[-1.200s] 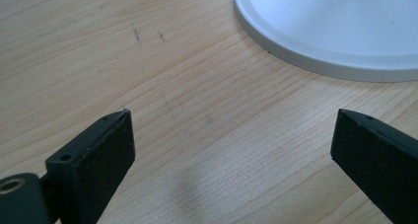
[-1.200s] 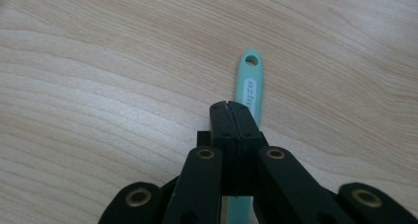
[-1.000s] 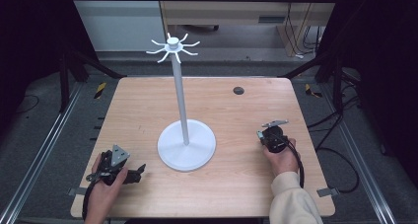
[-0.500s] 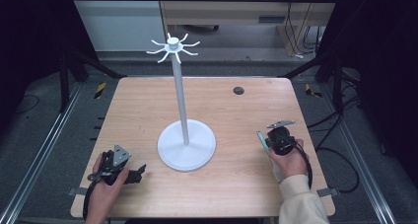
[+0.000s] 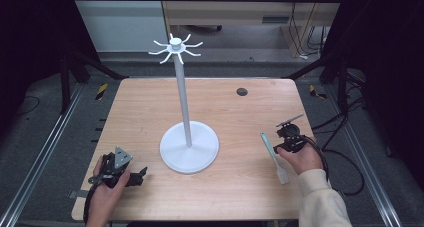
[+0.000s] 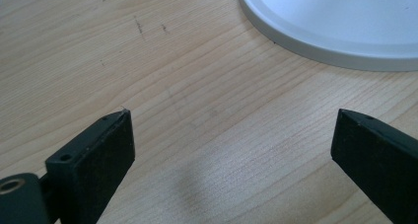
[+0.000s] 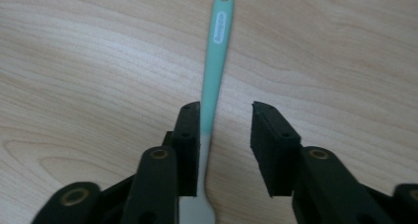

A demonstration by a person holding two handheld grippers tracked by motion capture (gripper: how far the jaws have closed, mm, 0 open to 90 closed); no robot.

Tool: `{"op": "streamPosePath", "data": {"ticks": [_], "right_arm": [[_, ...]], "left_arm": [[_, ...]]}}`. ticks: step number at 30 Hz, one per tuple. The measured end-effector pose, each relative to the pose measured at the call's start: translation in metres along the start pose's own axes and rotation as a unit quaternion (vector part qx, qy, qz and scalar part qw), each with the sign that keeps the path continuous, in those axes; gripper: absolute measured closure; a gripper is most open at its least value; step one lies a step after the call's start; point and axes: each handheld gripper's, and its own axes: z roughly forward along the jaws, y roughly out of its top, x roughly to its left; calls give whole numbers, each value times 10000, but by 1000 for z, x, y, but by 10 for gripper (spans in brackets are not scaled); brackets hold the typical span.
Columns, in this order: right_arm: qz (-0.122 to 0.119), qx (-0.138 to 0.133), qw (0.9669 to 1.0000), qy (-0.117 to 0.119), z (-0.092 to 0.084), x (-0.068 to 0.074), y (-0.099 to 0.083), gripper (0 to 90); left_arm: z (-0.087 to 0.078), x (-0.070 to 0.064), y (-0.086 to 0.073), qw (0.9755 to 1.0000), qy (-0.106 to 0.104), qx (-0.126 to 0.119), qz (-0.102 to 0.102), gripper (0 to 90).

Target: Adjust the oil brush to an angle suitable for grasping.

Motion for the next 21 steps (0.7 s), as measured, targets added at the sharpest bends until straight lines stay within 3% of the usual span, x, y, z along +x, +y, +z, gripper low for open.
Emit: {"op": "streamPosePath", "data": {"ticks": [7,21], "right_arm": [[-28,432,9990,101,12,2,-3,649],[12,705,9975,100,28,4,-3,716]], "left_arm": [[1,-1,0,10000,-25,13,28,25],[1,-1,0,10000,-42,43,53,25]]}}
